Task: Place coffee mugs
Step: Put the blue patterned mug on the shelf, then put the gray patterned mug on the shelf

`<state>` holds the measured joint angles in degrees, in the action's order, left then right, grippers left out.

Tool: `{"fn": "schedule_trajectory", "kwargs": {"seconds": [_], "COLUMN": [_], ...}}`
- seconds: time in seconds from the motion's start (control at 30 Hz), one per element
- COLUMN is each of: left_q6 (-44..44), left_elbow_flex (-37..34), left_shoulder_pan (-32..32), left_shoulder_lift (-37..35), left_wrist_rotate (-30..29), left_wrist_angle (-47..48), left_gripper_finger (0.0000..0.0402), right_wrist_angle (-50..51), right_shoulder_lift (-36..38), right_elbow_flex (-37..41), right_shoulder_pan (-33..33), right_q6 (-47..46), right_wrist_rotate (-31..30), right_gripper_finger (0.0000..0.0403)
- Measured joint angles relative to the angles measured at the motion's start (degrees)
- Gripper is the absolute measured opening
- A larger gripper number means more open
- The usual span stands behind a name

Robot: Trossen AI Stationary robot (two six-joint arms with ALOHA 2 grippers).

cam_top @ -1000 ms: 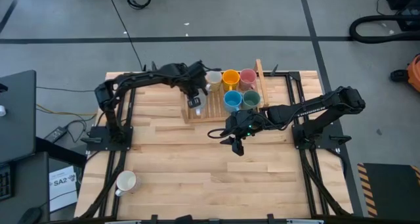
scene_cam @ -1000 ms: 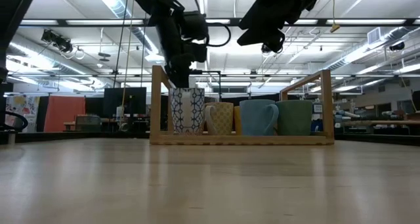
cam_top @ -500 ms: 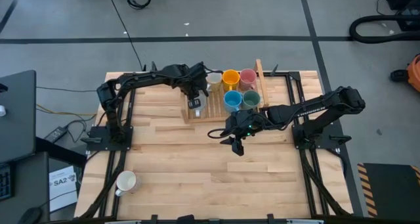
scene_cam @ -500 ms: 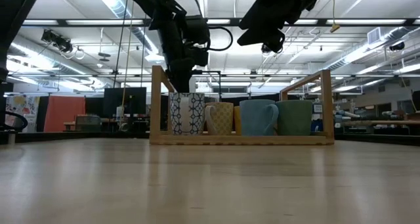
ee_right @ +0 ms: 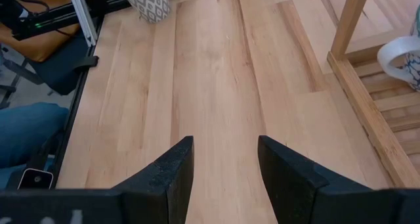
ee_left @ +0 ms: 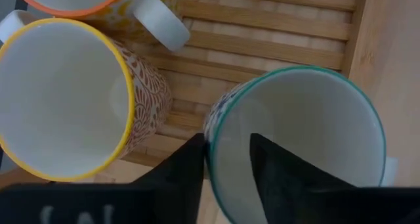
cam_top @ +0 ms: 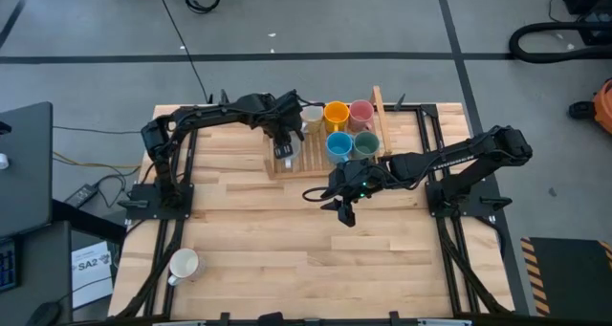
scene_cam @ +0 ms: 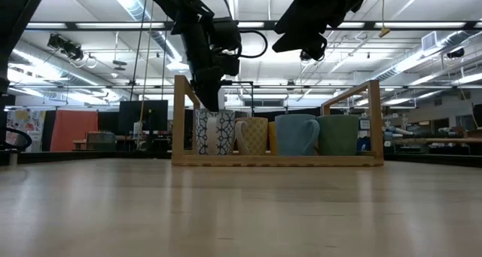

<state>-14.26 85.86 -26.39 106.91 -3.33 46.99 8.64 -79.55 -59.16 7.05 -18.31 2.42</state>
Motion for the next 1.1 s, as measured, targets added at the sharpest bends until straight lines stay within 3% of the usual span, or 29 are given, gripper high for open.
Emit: {"fn": "schedule_trajectory", "kwargs": {"seconds": [0.2,0.6,0.9,1.1], "left_q6": [-0.07,0.03,0.10,1.51], "left_elbow_flex": [0.00,-0.02,-0.02,0.00], "left_shoulder_pan": [-0.02,-0.02,0.29,4.71], "left_shoulder_lift": [0.00,-1.68,-8.65,-15.55], "left_wrist_rotate": [-0.07,-0.45,-1.52,-1.44], "left_wrist_angle": [-0.63,-0.17,0.65,7.37], "left_gripper_finger": [0.0169,0.0174,0.0174,0.0174], "right_wrist_angle": [0.00,0.00,0.00,0.00], "right_shoulder_lift": [0.00,0.00,0.00,0.00], "right_elbow_flex": [0.00,0.00,0.00,0.00], "right_shoulder_pan": [0.00,0.00,0.00,0.00], "right_q6": [0.00,0.00,0.00,0.00], "right_wrist_rotate": [0.00,0.00,0.00,0.00], "right_gripper_finger": [0.0175,0.0175,0.0175,0.0175]}}
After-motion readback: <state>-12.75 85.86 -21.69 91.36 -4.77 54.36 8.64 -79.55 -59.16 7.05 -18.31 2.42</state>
